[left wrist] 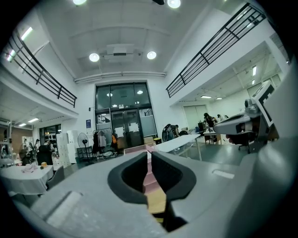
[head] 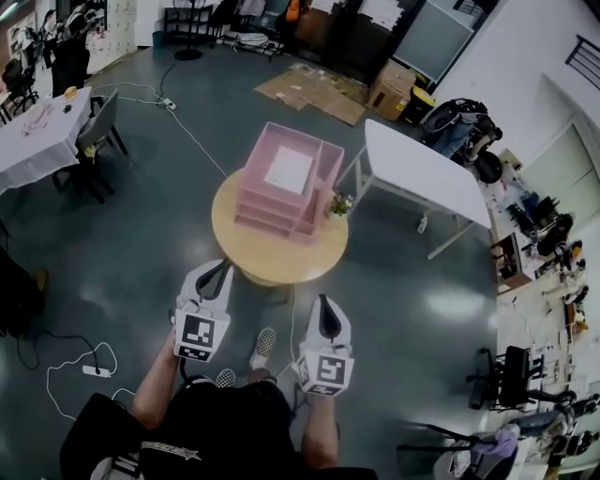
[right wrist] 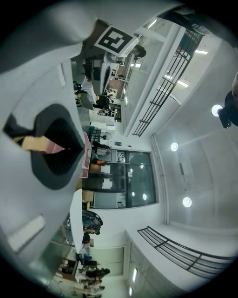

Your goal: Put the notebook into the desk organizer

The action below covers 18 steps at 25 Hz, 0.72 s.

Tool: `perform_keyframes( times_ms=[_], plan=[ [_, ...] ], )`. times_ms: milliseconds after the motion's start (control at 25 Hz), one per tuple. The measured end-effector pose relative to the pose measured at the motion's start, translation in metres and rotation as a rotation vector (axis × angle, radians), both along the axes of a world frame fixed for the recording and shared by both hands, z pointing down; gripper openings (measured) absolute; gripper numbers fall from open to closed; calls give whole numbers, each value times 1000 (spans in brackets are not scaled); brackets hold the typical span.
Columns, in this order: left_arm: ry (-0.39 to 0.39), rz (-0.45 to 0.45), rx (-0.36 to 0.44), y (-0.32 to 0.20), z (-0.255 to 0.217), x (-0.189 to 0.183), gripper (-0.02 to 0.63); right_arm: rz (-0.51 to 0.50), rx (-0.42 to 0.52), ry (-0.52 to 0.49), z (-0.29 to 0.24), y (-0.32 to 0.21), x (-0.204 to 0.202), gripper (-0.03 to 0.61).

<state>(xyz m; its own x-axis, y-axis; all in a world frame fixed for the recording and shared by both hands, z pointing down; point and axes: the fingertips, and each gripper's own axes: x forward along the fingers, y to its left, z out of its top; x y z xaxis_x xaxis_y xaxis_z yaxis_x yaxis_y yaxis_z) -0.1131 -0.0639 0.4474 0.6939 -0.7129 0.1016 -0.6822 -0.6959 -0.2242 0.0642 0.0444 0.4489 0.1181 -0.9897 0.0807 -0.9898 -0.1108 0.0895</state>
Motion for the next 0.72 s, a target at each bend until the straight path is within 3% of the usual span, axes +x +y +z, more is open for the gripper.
perform_keyframes(
  times_ms=[720],
  plan=[
    [-3,28,-11,39,6,-20,11,-4,-17,7,7,34,-26,5]
  ],
)
